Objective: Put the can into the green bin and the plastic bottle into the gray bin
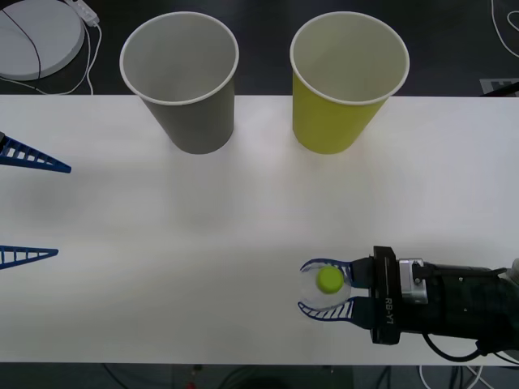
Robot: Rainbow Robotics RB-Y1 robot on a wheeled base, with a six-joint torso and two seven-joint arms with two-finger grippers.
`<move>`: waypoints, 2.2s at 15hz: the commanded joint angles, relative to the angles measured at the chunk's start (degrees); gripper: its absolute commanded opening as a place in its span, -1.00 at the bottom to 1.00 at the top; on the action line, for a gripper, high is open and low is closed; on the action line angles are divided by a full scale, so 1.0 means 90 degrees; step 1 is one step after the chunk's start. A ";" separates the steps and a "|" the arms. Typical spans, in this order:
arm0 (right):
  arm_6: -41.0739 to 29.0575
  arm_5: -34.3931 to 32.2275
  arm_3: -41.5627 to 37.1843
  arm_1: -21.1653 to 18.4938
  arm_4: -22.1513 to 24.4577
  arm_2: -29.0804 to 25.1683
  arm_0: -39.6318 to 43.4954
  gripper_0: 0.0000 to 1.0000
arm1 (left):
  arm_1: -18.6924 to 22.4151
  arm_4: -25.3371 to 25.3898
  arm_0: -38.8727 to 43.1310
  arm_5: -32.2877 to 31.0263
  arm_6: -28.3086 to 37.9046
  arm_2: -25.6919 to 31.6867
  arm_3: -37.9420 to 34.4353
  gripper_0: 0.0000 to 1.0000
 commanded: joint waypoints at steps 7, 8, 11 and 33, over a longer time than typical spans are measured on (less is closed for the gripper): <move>-0.0066 0.0077 -0.0146 -0.0546 -0.0656 -0.0847 0.0230 -1.00 | 0.0000 0.0000 0.0000 0.0000 0.0000 0.0000 0.0000 1.00; -0.0076 0.0077 -0.0146 -0.0624 -0.0725 -0.0915 0.0259 -1.00 | 0.0000 0.0000 0.0000 0.0000 0.0000 0.0000 0.0000 1.00; -0.0125 0.0077 -0.0146 -0.0858 -0.0910 -0.1286 0.0474 -1.00 | 0.0000 0.0000 0.0000 0.0000 0.0000 0.0000 0.0000 1.00; -0.3836 0.2108 -0.1884 -0.1815 0.0027 -0.3298 0.0748 -1.00 | 0.0000 0.0000 0.0000 0.0000 0.0000 0.0000 0.0000 1.00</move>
